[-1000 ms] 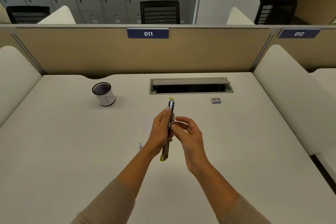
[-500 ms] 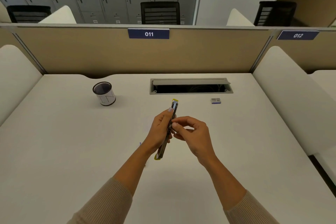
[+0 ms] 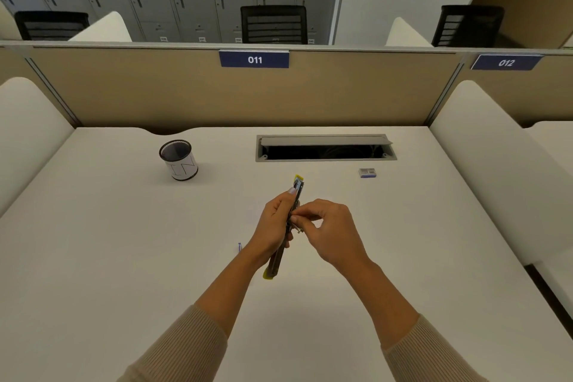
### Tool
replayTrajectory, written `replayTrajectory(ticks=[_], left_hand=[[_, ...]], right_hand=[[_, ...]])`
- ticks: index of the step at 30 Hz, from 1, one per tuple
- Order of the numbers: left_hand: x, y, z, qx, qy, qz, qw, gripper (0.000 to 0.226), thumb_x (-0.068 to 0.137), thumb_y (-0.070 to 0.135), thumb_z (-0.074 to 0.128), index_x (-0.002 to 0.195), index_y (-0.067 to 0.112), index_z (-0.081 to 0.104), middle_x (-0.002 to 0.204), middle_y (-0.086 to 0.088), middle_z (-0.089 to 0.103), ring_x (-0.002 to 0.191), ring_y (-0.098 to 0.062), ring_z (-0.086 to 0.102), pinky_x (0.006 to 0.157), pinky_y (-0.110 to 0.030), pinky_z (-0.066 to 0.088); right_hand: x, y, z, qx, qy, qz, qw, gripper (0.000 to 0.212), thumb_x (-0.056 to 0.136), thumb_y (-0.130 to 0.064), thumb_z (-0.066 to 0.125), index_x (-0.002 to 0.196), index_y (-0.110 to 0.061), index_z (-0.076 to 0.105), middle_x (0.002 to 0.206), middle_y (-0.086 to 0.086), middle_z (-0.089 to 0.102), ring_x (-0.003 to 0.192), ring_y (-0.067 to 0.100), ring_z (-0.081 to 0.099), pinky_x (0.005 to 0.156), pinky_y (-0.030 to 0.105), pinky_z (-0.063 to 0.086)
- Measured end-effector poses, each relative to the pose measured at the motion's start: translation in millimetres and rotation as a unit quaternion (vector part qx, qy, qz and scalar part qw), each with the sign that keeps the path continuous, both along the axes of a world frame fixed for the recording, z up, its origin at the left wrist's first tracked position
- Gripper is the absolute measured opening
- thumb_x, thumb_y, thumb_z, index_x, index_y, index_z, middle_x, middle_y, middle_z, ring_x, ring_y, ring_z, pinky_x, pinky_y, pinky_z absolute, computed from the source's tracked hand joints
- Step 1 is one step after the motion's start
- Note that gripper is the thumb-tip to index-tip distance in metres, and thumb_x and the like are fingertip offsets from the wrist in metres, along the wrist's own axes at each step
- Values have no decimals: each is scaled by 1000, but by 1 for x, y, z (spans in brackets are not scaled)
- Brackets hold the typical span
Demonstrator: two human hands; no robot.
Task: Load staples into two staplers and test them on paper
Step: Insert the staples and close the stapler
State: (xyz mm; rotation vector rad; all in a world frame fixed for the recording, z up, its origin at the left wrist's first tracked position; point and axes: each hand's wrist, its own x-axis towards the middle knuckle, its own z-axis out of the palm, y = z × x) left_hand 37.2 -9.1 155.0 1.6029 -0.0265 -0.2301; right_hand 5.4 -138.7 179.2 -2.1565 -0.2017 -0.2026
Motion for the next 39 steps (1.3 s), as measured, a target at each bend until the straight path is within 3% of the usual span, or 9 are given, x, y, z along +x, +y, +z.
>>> replayTrajectory(ticks=[3,9,16,22,29,34,39], left_hand=[[-2,1,-2,7,7,-10,1000,47,96,59,39,61,28,51,51,8,48,42,-6,43,42,-18,41],[-5,1,-3,11,22,-31,999,47,98,53,38,61,29,54,50,9,48,41,-5,44,41,-18,40],[-6,3,-5,20,55,-52,997,50,97,59,36,57,33,56,50,9,53,41,-5,46,42,-18,41],[-4,4,-13,28,69,-35,997,50,93,63,39,76,22,61,53,7,54,41,-4,48,44,-18,43],[0,5,-29,37,74,7,997,50,93,59,43,80,15,62,64,-2,58,46,-8,55,49,-22,51],[0,9,-55,7,124,2,992,41,94,48,54,85,8,59,69,-9,60,53,-20,64,56,-35,58],[-2,7,-81,-3,150,39,988,34,94,39,60,91,5,59,74,-10,63,60,-24,70,56,-30,57]], right_hand=[[2,-5,-1,-28,-6,36,999,11,90,-21,69,99,-20,74,92,-8,72,82,3,63,81,20,55],[1,-12,-6,-66,6,104,992,3,95,-21,59,97,-23,60,93,-16,58,88,11,60,66,18,49],[-6,-11,-22,-72,-20,72,995,16,100,-17,47,95,-32,44,95,-16,51,78,11,56,62,16,48],[2,-11,-20,83,50,11,995,9,103,-17,42,98,-19,48,106,-2,52,100,12,58,84,23,51],[6,-19,-26,298,219,-55,927,12,104,-16,41,100,-10,49,102,6,70,95,12,72,83,24,55],[5,-25,-47,314,238,-104,913,13,97,-11,55,102,1,56,100,14,70,92,18,72,72,24,56],[3,-30,-65,285,226,-138,921,4,88,-8,66,87,-4,65,90,9,74,85,19,73,68,20,57]])
